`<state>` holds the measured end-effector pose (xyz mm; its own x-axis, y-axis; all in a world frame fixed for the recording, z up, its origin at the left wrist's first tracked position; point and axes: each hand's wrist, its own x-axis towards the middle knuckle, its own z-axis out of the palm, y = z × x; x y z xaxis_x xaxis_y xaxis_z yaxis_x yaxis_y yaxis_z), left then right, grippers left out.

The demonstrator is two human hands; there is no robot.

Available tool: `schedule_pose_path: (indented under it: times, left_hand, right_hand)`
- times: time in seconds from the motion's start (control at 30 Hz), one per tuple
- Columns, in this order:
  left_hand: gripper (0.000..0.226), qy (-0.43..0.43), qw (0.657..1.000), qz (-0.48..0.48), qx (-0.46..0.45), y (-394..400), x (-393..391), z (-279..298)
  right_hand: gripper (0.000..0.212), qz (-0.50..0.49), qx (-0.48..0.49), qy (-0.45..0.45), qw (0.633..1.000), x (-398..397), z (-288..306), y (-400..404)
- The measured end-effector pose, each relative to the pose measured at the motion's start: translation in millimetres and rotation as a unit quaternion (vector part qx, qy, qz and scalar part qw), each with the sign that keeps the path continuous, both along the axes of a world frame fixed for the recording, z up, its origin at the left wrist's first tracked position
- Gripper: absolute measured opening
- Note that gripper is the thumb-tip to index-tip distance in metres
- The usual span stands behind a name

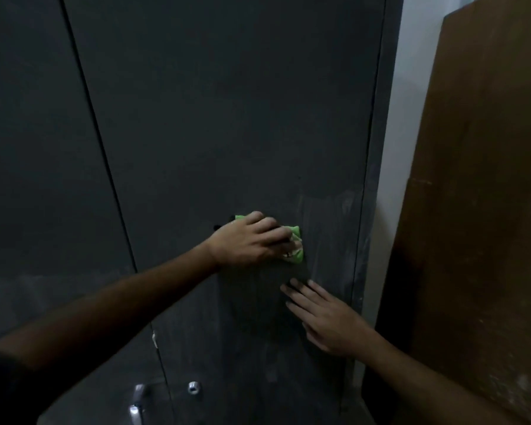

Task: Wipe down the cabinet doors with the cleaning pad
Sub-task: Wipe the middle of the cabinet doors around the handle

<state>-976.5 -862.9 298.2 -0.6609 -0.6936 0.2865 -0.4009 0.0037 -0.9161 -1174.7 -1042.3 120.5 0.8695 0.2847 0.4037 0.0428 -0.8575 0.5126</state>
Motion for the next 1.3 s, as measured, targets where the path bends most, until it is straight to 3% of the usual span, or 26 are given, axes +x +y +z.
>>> schedule_pose_path:
  times: [0.07,0.13,0.17,0.2,0.27,0.33,0.37,0.43,0.5,0.53,0.57,0.63,0.67,0.73,0.8,0.87,0.9,1.0,1.07,1.13,1.2,1.23,1.3]
  left_hand:
    - [0.042,0.099,0.991,0.008,-0.089,-6.7,0.8,7.3]
    - [0.042,0.278,0.929,0.01,-0.242,-20.3,-9.8,-4.3]
    - [0.043,0.32,0.905,0.01,-0.28,-28.3,-17.9,-11.9]
    - [0.045,0.313,0.91,0.013,-0.271,-34.9,-24.7,-20.6]
    - [0.049,0.156,0.98,0.008,-0.123,-40.7,-24.7,-28.4]
    - [0.051,0.033,0.999,-0.014,-0.009,-37.3,-14.1,-11.7]
    - [0.052,0.021,1.0,-0.012,-0.012,-38.7,-9.8,-2.5]
    - [0.053,0.131,0.982,0.006,-0.134,-47.1,-11.4,4.4]
    - [0.05,0.296,0.919,0.003,-0.26,-58.2,-28.3,-1.3]
    - [0.049,0.323,0.906,0.0,-0.275,-63.1,-38.1,-5.9]
    - [0.051,0.299,0.921,0.004,-0.25,-67.0,-44.7,-11.4]
    - [0.052,0.147,0.981,0.012,-0.124,-66.0,-45.9,-13.5]
    - [0.051,0.095,0.992,0.0,-0.08,-62.7,-42.7,-6.5]
    - [0.053,0.09,0.992,-0.008,-0.086,-64.2,-38.9,7.5]
    - [0.055,0.214,0.959,0.003,-0.184,-72.6,-47.1,9.0]
    - [0.056,0.305,0.92,0.014,-0.245,-83.1,-60.6,0.3]
    - [0.059,0.294,0.926,0.021,-0.234,-86.0,-66.0,-5.3]
    - [0.056,0.106,0.99,0.005,-0.09,-82.9,-60.5,-7.1]
    - [0.052,0.059,0.997,-0.001,-0.058,-83.9,-54.0,9.4]
    - [0.055,0.148,0.979,0.019,-0.137,-94.9,-57.7,24.3]
    - [0.053,0.278,0.93,0.014,-0.24,-108.8,-71.3,29.5]
    - [0.051,0.302,0.92,0.01,-0.25,-114.2,-78.9,28.2]
    - [0.048,0.212,0.964,-0.008,-0.16,-118.7,-86.6,15.2]
  right_hand:
    - [0.067,0.004,-0.002,0.005,1.0,-0.2,-1.1,0.0]
    - [0.067,0.005,0.006,0.004,1.0,-1.4,-4.5,-0.3]
    - [0.067,0.002,0.01,0.005,1.0,-2.2,-4.7,0.6]
    - [0.068,-0.002,0.014,0.007,1.0,-3.1,-4.0,1.6]
    - [0.068,-0.002,0.017,0.005,1.0,-6.7,-3.5,-0.4]
    - [0.069,0.002,0.008,-0.001,1.0,-13.6,-4.4,-5.6]
    - [0.071,0.003,0.001,0.001,1.0,-17.3,-4.4,-8.2]
    - [0.077,-0.007,-0.015,0.008,1.0,-25.5,-3.5,-14.8]
    - [0.079,-0.013,-0.03,-0.001,0.999,-33.2,-1.2,-22.0]
    - [0.074,-0.006,-0.028,-0.02,0.999,-36.9,1.2,-25.0]
    - [0.067,0.005,-0.018,-0.054,0.998,-40.4,4.3,-28.0]
    - [0.052,-0.001,0.054,-0.164,0.985,-46.2,10.3,-35.8]
    - [0.047,-0.032,0.129,-0.227,0.965,-48.3,11.6,-37.7]
    - [0.048,-0.117,0.329,-0.33,0.877,-49.2,8.9,-33.7]
    - [0.061,-0.175,0.482,-0.352,0.783,-44.9,1.0,-23.4]
    - [0.074,-0.189,0.544,-0.324,0.75,-37.5,-6.1,-11.2]
    - [0.077,-0.192,0.543,-0.314,0.755,-32.9,-9.0,-4.8]
    - [0.083,-0.216,0.477,-0.296,0.799,-19.7,-14.8,8.7]
    - [0.087,-0.233,0.438,-0.27,0.825,-11.9,-17.5,16.5]
    - [0.092,-0.258,0.407,-0.261,0.836,-6.7,-19.6,20.0]
    - [0.098,-0.276,0.388,-0.267,0.838,-4.7,-20.6,20.4]
    - [0.1,-0.285,0.382,-0.269,0.837,-4.2,-21.0,19.7]
    - [0.103,-0.3,0.38,-0.262,0.835,-2.5,-20.7,18.0]
